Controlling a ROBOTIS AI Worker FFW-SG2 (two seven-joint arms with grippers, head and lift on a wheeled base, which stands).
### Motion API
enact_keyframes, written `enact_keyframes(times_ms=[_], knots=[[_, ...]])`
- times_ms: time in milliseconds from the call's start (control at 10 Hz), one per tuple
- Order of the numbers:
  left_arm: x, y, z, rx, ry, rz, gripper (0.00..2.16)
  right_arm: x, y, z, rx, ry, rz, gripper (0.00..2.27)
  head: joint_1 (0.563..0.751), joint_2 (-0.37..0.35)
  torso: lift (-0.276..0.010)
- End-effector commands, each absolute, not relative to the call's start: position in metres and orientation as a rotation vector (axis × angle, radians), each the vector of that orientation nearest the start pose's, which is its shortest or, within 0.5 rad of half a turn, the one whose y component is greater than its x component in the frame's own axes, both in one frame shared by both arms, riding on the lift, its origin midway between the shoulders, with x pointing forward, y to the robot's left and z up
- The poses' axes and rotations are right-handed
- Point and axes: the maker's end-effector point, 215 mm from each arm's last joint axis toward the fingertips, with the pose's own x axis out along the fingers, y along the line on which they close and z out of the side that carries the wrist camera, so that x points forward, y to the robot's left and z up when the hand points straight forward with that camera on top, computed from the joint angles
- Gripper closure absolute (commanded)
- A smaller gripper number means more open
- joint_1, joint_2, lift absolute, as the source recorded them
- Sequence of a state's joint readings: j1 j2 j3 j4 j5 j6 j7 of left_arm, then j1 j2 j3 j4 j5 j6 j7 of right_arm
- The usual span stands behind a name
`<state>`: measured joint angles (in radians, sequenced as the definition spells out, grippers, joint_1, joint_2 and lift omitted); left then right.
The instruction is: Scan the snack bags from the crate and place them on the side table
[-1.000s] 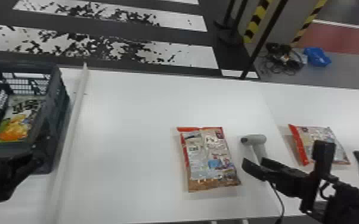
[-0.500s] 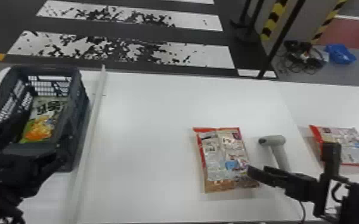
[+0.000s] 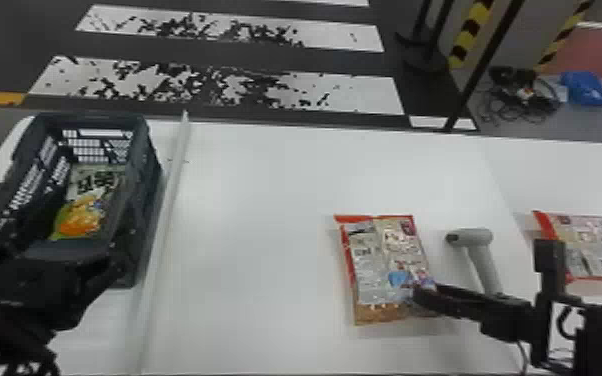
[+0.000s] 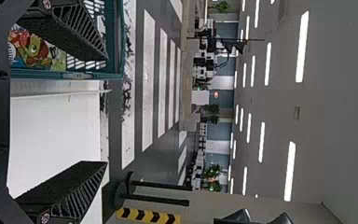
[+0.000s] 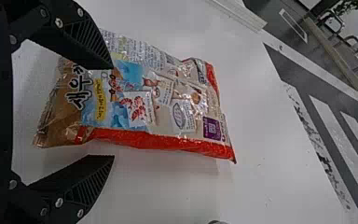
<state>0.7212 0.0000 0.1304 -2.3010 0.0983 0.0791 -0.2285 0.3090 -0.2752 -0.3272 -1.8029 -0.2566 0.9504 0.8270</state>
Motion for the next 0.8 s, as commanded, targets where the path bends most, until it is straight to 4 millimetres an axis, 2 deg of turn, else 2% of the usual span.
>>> enact_keyframes(times_ms=[0, 100, 200, 400, 600, 700], knots=[[0.385, 0.241, -0.308, -0.026, 0.063, -0.131, 0.08, 0.36, -0.289, -0.527, 0.379, 0.882, 0.516, 0.7, 0.695, -0.081, -0.094], [0.385, 0.241, -0.308, -0.026, 0.063, -0.131, 0.08, 0.359, -0.287, -0.531, 0.364, 0.893, 0.516, 1.67, 0.695, -0.075, -0.094], [0.384, 0.241, -0.308, -0.026, 0.063, -0.131, 0.08, 0.359, -0.288, -0.53, 0.361, 0.891, 0.517, 1.96, 0.695, -0.073, -0.094], [0.384, 0.24, -0.307, -0.025, 0.06, -0.132, 0.08, 0.362, -0.29, -0.51, 0.443, 0.835, 0.552, 2.14, 0.695, -0.069, -0.094], [0.383, 0.24, -0.305, -0.024, 0.057, -0.133, 0.08, 0.37, -0.314, -0.477, 0.524, 0.738, 0.531, 2.14, 0.695, -0.079, -0.094], [0.383, 0.241, -0.305, -0.024, 0.057, -0.131, 0.08, 0.374, -0.328, -0.453, 0.584, 0.668, 0.517, 2.14, 0.695, -0.098, -0.094]])
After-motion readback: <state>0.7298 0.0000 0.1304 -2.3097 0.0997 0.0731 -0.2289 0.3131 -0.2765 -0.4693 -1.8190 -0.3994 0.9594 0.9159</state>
